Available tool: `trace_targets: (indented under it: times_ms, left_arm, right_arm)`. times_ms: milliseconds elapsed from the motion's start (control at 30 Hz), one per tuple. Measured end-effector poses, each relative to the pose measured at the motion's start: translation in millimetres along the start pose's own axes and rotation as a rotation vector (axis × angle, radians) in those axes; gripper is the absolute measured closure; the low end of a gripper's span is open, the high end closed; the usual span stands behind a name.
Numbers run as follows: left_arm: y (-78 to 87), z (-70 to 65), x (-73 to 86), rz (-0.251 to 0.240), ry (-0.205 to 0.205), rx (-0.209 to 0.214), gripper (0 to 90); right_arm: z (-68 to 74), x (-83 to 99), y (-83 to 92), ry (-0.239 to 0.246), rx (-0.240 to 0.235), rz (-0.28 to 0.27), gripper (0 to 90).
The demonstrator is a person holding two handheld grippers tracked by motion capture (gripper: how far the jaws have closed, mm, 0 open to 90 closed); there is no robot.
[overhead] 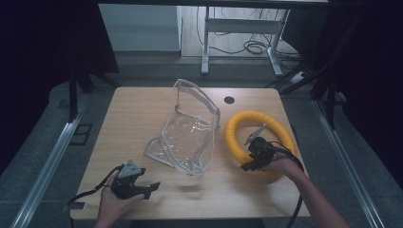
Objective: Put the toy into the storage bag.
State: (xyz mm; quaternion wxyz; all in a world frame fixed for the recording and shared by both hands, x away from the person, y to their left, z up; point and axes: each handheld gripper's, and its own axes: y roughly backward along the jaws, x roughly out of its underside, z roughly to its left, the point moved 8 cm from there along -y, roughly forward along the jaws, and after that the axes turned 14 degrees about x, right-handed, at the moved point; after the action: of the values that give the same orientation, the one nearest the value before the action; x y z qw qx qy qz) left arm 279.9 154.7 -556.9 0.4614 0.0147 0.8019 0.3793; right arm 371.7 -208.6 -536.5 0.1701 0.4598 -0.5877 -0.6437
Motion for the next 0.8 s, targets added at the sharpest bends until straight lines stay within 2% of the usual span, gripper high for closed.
trace_targets:
  times_ms: [133,200,533,800]
  left_arm:
    - [0.3,0.0,-0.2,-0.002,0.000,0.000,20.4]
    - [0.4,0.1,-0.1,0.000,-0.001,-0.001,20.5]
    - [0.5,0.1,0.0,0.000,0.000,-0.002,20.5]
    - [0.0,0.0,0.1,0.000,-0.001,-0.001,20.5]
  right_arm:
    - [-2.5,-2.1,6.6,-0.017,0.000,-0.024,51.1]
    - [-4.6,-5.8,13.7,-0.032,-0.001,-0.058,51.2]
    - [-8.4,-15.4,30.6,-0.066,0.006,-0.153,51.2]
    - [-9.8,-19.4,41.7,-0.082,0.007,-0.200,51.2]
